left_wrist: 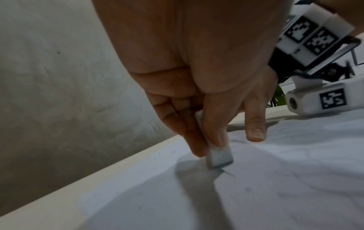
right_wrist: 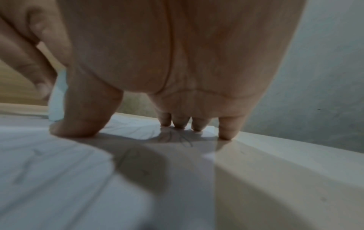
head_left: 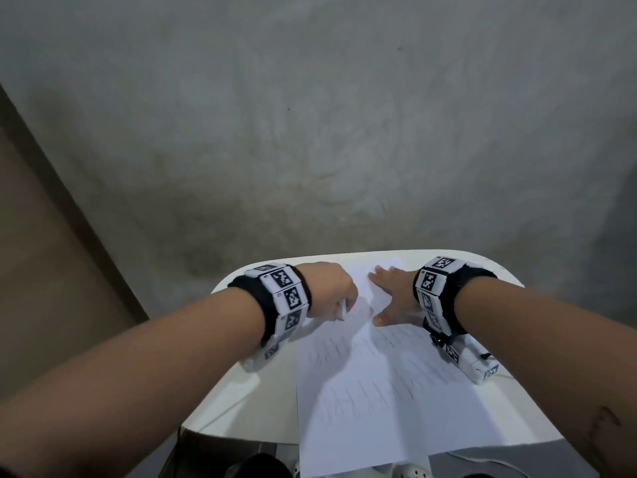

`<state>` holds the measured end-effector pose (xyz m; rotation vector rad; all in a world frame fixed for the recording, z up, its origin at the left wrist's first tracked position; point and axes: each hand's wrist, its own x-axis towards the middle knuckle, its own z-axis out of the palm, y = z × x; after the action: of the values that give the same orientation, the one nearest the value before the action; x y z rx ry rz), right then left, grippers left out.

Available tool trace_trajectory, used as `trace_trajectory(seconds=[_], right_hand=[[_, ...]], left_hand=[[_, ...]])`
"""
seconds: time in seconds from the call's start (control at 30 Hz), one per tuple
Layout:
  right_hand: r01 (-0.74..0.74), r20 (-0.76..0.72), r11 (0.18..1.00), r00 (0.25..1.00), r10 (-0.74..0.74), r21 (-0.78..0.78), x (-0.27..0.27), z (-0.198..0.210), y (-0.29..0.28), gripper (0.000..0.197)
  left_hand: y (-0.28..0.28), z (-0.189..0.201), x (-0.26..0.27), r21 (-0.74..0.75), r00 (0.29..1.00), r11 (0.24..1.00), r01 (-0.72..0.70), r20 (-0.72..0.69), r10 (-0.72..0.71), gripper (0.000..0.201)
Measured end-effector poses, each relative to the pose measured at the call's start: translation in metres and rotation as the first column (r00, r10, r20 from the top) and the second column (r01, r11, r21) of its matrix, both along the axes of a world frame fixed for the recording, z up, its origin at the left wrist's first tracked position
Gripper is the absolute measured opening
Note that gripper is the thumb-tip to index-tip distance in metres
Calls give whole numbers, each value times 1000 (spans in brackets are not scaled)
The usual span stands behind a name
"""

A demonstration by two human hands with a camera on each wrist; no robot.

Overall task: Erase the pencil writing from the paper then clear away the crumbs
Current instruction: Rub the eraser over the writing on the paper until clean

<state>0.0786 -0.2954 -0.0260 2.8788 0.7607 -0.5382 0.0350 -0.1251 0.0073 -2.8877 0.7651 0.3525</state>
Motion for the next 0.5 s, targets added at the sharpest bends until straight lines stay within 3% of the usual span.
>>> trace_trajectory(seconds=[0.13,0.23,0.43,0.5], right_hand=[[-1,17,998,1000,-1,65,-2,4,0,94],[6,12,999,1000,-6,48,-3,5,0,96],[30,-13,1000,999,-30,5,-6,9,1,96],[31,19,998,999,-32,49,-14,16,2,85]], left_hand=[[-21,5,17,-61,995,997,-40,91,45,27],[-14,-4,19,-94,995,993,-75,63,81,25],[-3,6,13,53,999,998,-31,-25,32,29],[-18,9,18,22,1000,1000,-8,19,8,29]])
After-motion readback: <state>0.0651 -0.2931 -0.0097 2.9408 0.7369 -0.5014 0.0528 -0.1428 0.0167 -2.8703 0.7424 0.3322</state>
